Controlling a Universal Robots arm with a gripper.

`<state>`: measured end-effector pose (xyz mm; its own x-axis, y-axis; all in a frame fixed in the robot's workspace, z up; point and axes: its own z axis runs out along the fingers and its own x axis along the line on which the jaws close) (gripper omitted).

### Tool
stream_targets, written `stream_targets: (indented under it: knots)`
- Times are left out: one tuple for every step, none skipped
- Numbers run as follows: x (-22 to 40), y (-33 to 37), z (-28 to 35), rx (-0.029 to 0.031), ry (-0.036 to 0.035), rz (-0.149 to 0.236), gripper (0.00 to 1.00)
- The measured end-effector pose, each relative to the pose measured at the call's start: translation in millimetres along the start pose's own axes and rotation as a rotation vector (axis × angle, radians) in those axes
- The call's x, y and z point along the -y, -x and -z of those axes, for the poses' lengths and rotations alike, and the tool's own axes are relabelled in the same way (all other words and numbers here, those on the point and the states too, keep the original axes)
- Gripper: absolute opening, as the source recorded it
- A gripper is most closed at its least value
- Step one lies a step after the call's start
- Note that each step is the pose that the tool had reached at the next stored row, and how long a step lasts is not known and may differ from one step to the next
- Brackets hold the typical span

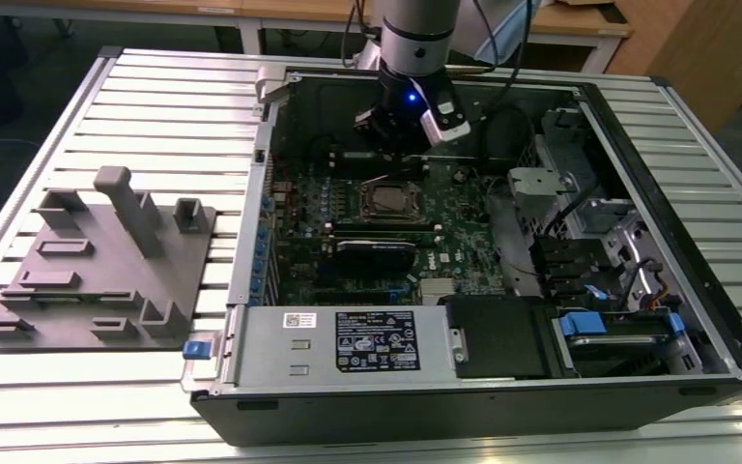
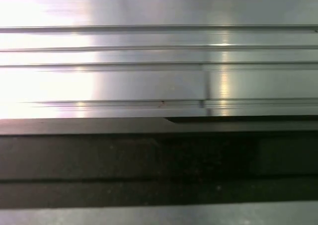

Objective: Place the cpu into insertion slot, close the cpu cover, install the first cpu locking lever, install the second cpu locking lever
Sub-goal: 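Install the first cpu locking lever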

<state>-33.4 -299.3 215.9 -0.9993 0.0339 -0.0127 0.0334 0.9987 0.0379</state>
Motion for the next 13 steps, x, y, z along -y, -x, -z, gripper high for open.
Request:
stream_targets:
  knots:
    - [0.0, 0.7, -0.1, 0.0000, 0.0000, -0.001, 0.10]
    - [-0.1, 1.4, -0.3, 0.0001, 0.0000, -0.002, 0.10]
    - [-0.1, 2.0, -0.4, 0.0001, -0.0001, -0.003, 0.10]
    - [-0.1, 2.5, -0.7, 0.0002, 0.0000, -0.005, 0.10]
    - [-0.1, 2.9, -1.0, 0.0004, 0.0001, -0.005, 0.10]
    - [-0.1, 3.2, -1.3, 0.0003, 0.0000, -0.006, 0.10]
    - [-0.1, 3.3, -1.7, 0.0003, -0.0002, -0.006, 0.10]
    - [-0.1, 3.4, -2.2, 0.0003, -0.0002, -0.006, 0.10]
    - [0.0, 3.5, -2.6, 0.0003, -0.0002, -0.006, 0.10]
    - [0.0, 3.7, -3.0, 0.0003, -0.0002, -0.006, 0.10]
    - [0.0, 3.8, -3.5, 0.0002, -0.0002, -0.006, 0.10]
    - [0.0, 3.8, -4.1, 0.0003, -0.0003, -0.006, 0.10]
    - [0.0, 3.8, -4.8, 0.0003, -0.0002, -0.006, 0.10]
